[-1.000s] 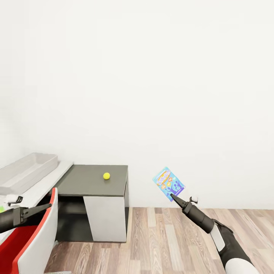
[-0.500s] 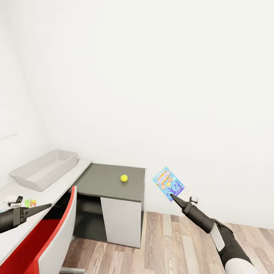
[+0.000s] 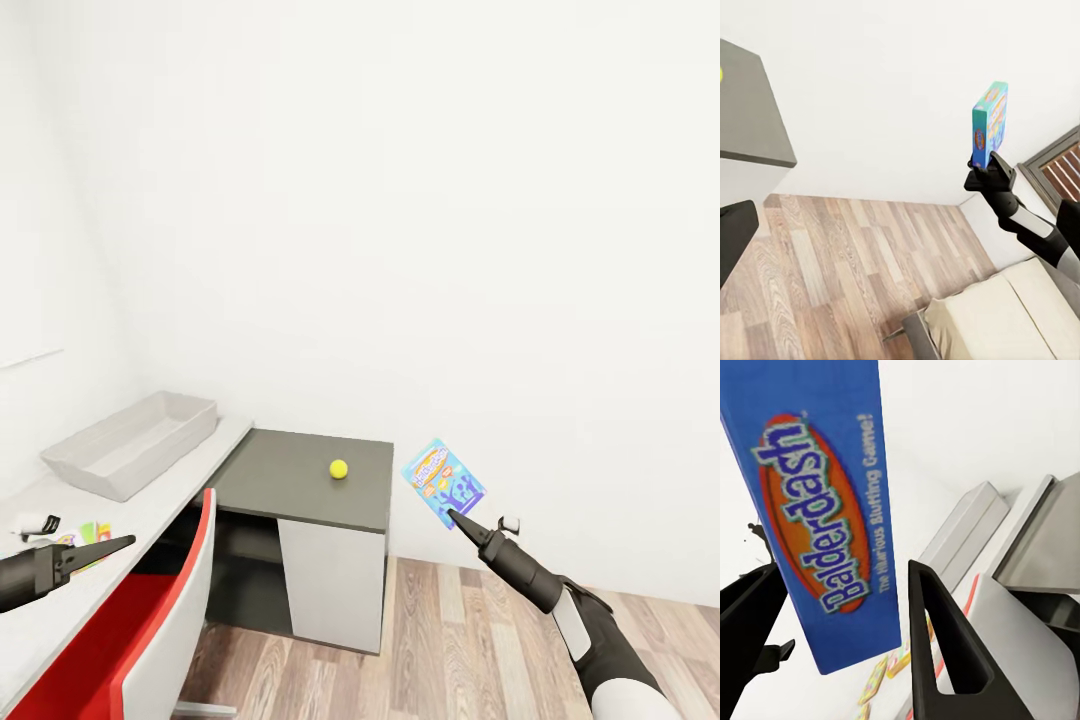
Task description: Put all the toys in the child's room - the three board games (two on the bed and one on the table), the two jigsaw puzzles on the table, and the tennis ball on the table - inside the toy box on the table in the child's room.
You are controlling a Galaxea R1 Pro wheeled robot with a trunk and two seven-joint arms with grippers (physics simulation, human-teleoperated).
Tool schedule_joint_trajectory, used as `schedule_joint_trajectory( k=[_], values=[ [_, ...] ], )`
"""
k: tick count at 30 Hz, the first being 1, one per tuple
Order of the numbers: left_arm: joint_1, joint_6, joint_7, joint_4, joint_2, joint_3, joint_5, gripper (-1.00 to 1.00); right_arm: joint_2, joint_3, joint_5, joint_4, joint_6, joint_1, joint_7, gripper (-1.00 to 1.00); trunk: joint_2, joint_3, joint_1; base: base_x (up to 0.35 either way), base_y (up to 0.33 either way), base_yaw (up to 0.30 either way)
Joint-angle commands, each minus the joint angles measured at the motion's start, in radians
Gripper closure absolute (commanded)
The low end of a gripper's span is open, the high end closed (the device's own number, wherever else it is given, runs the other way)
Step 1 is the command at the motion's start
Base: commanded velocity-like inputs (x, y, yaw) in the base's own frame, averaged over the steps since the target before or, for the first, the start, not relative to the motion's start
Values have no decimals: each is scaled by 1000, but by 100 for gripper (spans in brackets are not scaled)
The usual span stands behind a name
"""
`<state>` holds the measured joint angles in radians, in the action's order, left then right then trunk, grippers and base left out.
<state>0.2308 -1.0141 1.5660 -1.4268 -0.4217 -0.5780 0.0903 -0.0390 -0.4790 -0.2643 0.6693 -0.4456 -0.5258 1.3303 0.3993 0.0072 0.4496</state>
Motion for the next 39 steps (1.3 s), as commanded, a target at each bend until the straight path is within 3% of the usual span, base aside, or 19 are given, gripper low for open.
schedule_joint_trajectory(
  k=[1, 8, 17, 39],
  values=[
    [0, -11, 5, 0, 0, 0, -2, -100, 0, -1, -3, -1, -10, 0, 3, 100, 1, 0, 0, 0, 18, 1],
    [0, -11, 5, 0, 0, 0, -2, -100, 1, 0, -3, -1, -10, 0, 2, 100, 1, 0, 0, 0, 37, 66],
    [0, -11, 5, 0, 0, 1, -2, -100, 1, 0, -3, -1, -10, 0, 1, 100, 1, 0, 0, 86, -1, 252],
    [-1, -11, 5, 0, 1, 0, -2, -100, 1, 0, -3, -1, -10, 0, 1, 100, 1, 0, 0, 241, -67, 284]
  ],
)
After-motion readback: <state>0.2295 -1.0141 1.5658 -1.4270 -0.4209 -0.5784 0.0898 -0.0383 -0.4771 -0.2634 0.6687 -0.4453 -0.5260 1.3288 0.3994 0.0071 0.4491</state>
